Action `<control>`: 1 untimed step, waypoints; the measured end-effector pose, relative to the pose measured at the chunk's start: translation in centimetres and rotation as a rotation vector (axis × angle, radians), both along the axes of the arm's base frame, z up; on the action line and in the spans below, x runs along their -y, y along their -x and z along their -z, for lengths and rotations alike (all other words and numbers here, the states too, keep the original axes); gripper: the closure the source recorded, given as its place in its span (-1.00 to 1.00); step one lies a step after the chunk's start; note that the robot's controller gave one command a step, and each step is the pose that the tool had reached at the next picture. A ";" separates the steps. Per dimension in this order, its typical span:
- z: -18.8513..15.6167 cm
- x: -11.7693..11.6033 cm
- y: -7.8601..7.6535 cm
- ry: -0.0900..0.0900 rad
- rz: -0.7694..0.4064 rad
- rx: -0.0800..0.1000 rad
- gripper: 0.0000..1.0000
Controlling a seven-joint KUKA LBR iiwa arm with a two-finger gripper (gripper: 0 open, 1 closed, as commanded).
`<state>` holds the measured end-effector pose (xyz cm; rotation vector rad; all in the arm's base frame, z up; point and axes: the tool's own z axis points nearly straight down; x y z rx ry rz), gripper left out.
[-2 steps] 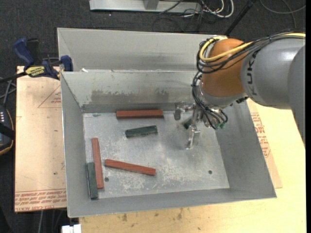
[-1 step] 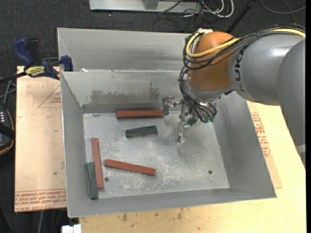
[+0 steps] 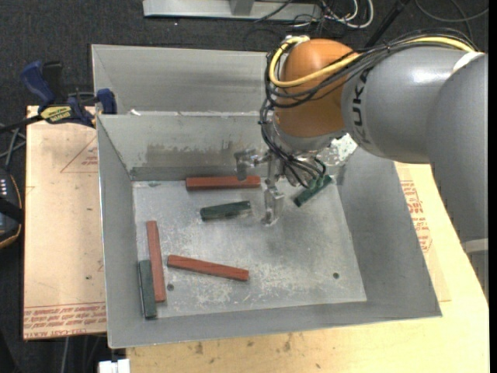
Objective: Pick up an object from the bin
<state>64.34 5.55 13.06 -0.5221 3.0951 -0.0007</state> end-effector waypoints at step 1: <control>2.5 -2.9 1.5 -0.004 -0.058 0.005 -1.00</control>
Offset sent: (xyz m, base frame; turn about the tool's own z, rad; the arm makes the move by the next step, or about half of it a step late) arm 0.0057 0.0311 -0.0469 -0.0283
